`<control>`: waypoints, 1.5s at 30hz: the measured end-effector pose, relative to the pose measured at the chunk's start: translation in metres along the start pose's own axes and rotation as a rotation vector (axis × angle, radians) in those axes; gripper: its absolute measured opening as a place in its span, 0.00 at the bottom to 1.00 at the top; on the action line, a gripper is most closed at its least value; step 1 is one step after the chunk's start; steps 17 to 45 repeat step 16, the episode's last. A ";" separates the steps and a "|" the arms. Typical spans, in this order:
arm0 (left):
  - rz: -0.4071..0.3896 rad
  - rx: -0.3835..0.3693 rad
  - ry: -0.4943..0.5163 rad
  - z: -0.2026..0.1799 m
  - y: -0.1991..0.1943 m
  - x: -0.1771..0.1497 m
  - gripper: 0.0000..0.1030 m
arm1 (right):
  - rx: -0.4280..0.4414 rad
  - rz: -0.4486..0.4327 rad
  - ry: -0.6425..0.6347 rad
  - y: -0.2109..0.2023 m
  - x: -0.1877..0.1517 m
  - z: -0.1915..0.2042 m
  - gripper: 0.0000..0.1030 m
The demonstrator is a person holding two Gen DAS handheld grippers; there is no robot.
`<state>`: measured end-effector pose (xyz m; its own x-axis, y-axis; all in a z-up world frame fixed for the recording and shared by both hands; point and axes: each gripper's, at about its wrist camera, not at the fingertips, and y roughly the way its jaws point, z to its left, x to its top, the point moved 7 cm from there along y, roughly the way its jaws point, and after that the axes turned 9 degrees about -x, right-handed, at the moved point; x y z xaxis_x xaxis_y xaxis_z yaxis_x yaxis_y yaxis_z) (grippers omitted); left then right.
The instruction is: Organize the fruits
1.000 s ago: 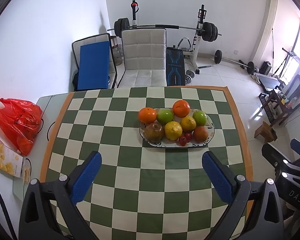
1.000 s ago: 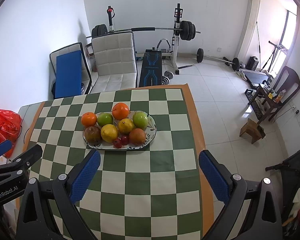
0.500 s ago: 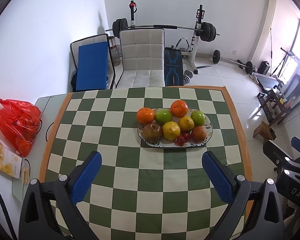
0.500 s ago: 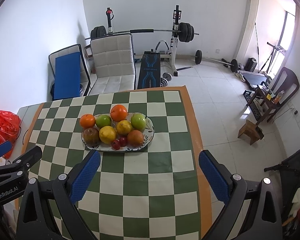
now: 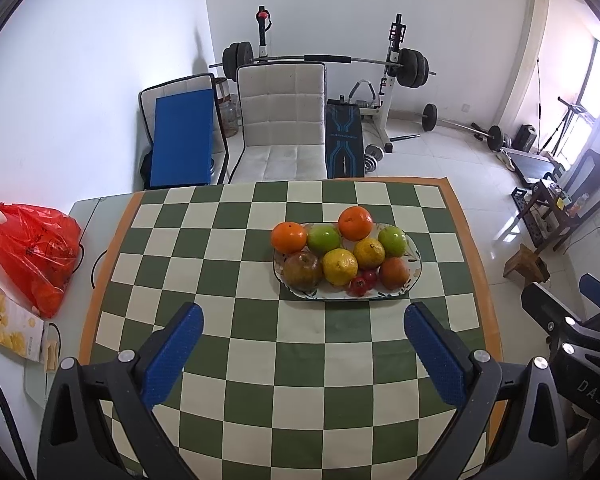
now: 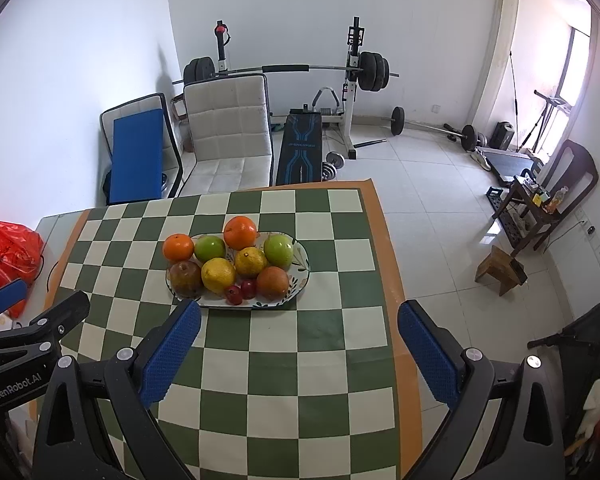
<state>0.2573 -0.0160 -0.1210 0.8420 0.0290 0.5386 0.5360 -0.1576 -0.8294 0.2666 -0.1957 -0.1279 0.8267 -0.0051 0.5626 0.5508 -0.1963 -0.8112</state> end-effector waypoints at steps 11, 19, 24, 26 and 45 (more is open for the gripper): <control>-0.010 0.010 0.009 0.003 -0.001 0.000 1.00 | -0.003 0.000 0.009 -0.003 -0.001 0.000 0.98; -0.018 0.007 0.005 0.003 -0.002 0.001 1.00 | -0.001 0.001 0.012 -0.005 -0.001 0.000 0.99; -0.018 0.007 0.005 0.003 -0.002 0.001 1.00 | -0.001 0.001 0.012 -0.005 -0.001 0.000 0.99; -0.018 0.007 0.005 0.003 -0.002 0.001 1.00 | -0.001 0.001 0.012 -0.005 -0.001 0.000 0.99; -0.018 0.007 0.005 0.003 -0.002 0.001 1.00 | -0.001 0.001 0.012 -0.005 -0.001 0.000 0.99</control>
